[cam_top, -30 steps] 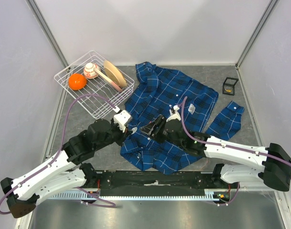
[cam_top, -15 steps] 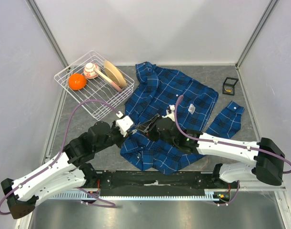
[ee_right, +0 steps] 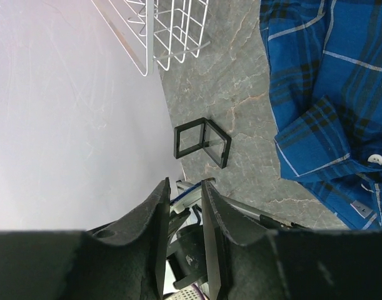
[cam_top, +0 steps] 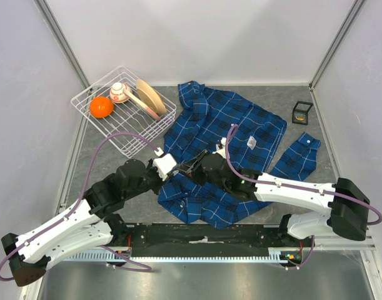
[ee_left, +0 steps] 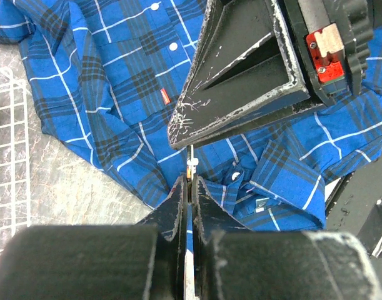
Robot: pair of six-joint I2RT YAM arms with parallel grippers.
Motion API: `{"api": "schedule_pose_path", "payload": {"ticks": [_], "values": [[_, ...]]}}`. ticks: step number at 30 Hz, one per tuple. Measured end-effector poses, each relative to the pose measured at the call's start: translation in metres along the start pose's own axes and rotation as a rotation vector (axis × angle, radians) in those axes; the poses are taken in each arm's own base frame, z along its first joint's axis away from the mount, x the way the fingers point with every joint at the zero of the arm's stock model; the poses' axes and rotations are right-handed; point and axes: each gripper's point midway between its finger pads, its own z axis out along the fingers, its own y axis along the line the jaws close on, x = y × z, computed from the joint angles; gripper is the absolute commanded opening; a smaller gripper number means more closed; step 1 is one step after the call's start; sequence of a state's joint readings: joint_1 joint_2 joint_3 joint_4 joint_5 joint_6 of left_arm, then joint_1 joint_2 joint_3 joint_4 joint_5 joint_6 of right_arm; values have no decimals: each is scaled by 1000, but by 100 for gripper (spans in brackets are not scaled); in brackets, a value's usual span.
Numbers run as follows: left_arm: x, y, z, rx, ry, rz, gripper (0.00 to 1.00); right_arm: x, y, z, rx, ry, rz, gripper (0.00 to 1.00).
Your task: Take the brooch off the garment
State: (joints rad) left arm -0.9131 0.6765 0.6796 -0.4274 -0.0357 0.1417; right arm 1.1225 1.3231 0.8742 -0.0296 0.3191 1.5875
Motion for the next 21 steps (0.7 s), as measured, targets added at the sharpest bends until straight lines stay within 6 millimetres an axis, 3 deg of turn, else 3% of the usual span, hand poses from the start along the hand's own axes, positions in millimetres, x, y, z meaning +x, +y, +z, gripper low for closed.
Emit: {"api": "schedule_pose_path", "payload": {"ticks": [21], "values": [[18, -5, 4, -20, 151, 206, 2, 12, -15, 13, 43, 36, 10, 27]]}}
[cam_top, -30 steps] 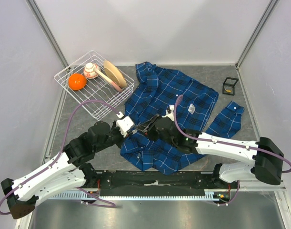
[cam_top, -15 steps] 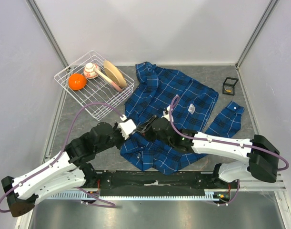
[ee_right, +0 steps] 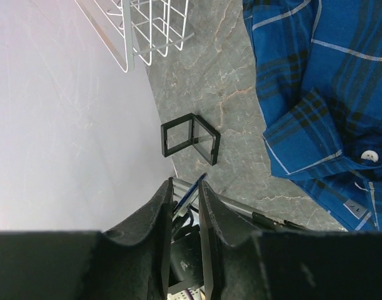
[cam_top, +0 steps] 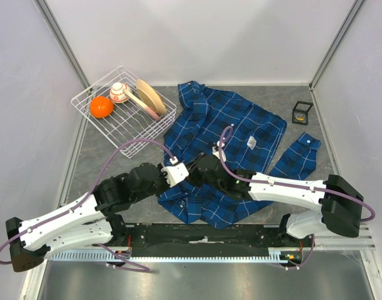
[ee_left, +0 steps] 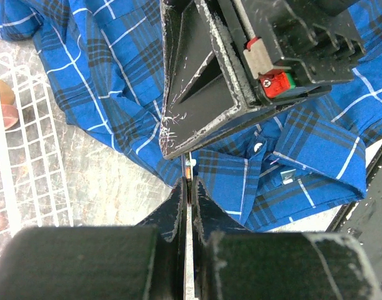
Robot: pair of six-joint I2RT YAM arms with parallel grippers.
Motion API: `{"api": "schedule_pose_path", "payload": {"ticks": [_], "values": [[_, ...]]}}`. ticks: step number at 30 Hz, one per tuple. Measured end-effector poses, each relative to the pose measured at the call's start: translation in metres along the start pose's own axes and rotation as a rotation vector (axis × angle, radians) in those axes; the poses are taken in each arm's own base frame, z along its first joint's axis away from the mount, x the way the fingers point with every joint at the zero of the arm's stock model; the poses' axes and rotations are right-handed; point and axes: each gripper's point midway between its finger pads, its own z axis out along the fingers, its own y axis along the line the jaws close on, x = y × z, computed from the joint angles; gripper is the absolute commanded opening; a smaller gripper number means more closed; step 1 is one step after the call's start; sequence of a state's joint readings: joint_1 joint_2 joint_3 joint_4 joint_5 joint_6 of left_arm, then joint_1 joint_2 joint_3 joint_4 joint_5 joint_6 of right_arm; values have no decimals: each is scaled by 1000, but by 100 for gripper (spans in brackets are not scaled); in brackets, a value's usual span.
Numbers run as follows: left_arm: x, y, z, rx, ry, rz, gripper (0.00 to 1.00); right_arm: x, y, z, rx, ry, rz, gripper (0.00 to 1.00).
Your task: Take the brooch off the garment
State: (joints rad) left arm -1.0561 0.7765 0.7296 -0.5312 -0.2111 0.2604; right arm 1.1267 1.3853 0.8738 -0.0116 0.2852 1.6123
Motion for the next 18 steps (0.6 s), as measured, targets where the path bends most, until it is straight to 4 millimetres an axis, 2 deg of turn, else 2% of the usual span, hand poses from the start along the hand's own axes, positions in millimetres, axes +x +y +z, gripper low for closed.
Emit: {"api": "schedule_pose_path", "payload": {"ticks": [1, 4, 9, 10, 13, 17, 18], "values": [[0, 1, 0, -3, 4, 7, 2, 0, 1, 0, -3, 1, 4, 31], [-2, 3, 0, -14, 13, 30, 2, 1, 3, 0, -9, 4, 12, 30], [1, 4, 4, -24, 42, 59, 2, 2, 2, 3, -6, 8, 29, 20], [2, 3, 4, -25, 49, 64, 2, 2, 2, 4, -5, 8, 34, 12], [5, 3, 5, -27, 65, 77, 2, 3, 2, 6, -9, 10, 53, 0], [6, 2, 5, -28, 69, 82, 4, 3, 2, 7, -24, 11, 79, 0], [6, 2, 5, -30, 69, 82, 11, 3, 3, 7, -29, 12, 82, 0]]}}
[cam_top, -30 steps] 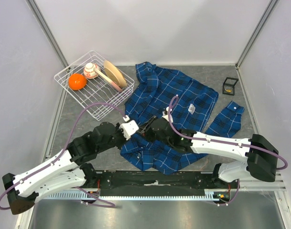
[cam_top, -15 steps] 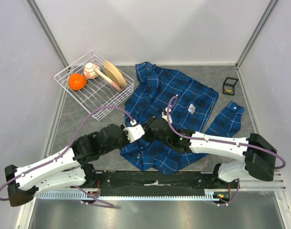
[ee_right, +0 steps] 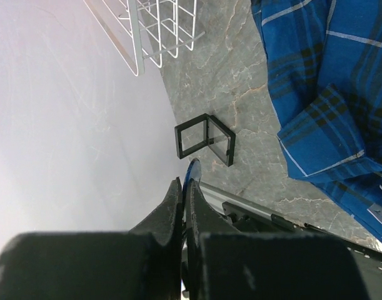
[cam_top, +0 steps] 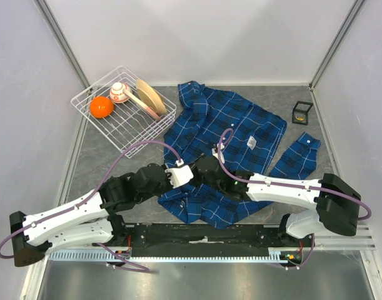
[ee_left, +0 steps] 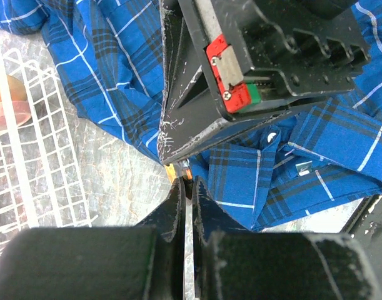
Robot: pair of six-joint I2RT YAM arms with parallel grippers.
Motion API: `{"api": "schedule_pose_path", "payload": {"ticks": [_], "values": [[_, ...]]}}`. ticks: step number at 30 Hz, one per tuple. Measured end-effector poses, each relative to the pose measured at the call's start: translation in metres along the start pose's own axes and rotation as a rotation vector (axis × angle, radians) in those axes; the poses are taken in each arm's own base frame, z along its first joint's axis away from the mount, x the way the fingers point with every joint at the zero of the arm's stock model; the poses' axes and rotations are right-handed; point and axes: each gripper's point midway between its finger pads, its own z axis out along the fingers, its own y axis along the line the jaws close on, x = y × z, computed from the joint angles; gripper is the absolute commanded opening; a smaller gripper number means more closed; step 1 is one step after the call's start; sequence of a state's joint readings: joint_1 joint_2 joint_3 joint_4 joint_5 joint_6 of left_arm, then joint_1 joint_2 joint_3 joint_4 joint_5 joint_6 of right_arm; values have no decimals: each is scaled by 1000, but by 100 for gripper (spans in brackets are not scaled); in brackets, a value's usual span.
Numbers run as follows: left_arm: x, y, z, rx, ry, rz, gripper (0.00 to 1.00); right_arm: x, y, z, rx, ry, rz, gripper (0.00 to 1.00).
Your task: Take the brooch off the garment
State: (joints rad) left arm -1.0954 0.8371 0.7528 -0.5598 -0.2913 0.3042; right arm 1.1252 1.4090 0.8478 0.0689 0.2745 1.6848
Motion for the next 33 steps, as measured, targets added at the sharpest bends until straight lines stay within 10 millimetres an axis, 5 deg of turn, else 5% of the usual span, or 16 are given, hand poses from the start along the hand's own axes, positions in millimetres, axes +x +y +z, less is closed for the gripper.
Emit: {"api": "schedule_pose_path", "payload": {"ticks": [10, 14, 18, 24, 28, 33], "values": [[-14, 7, -21, -29, -71, -150, 67, 15, 3, 3, -107, 56, -83, 0], [-29, 19, -55, -51, -174, -270, 69, 20, -3, 14, -149, 60, -208, 0], [-48, 52, -110, -136, -323, -441, 70, 31, -10, 34, -219, 83, -381, 0], [-54, 101, -190, -286, -541, -690, 70, 76, -12, 93, -342, 213, -583, 0], [-43, 113, -211, -338, -596, -778, 70, 104, 4, 122, -452, 272, -623, 0], [-35, 118, -213, -377, -587, -806, 71, 130, 14, 140, -533, 312, -631, 0]]}}
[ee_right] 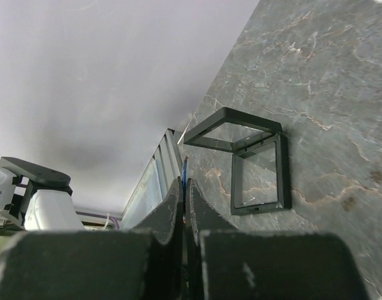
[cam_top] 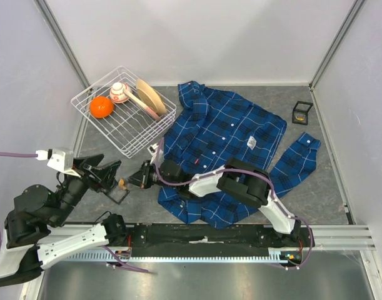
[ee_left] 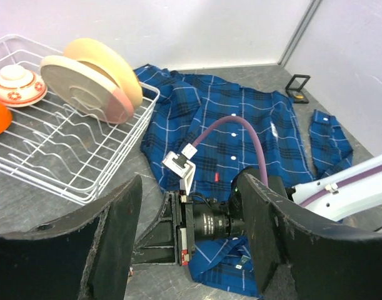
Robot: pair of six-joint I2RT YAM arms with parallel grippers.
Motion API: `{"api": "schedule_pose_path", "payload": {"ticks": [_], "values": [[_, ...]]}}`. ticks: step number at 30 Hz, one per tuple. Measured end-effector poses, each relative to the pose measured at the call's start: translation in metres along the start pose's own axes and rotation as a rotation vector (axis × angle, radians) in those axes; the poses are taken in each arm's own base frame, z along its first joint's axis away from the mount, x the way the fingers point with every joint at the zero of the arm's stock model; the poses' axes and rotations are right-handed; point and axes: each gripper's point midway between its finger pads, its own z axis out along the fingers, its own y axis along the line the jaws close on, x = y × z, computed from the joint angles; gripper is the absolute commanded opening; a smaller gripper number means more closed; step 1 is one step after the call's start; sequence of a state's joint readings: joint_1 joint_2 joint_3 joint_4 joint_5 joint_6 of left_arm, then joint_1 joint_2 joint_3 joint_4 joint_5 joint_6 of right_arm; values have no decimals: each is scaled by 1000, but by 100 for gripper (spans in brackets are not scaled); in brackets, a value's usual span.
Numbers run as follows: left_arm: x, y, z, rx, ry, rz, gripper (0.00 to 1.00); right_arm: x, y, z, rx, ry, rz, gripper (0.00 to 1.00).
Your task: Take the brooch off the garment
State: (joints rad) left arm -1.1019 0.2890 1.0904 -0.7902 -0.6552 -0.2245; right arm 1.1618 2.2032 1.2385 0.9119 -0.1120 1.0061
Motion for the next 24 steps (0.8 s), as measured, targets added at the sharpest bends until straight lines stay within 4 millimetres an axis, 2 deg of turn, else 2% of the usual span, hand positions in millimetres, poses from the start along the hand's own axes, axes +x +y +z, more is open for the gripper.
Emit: {"api": "schedule_pose_path", "payload": {"ticks": [12, 18, 24], "values": [[26, 16, 16, -135, 29, 49, 71, 51, -10, 31, -37, 97, -9, 0], [32, 10, 28, -154, 60, 80, 71, 63, -14, 38, -38, 111, -10, 0], [38, 4, 37, -160, 88, 106, 71, 71, -29, 40, -3, 131, -14, 0]]}}
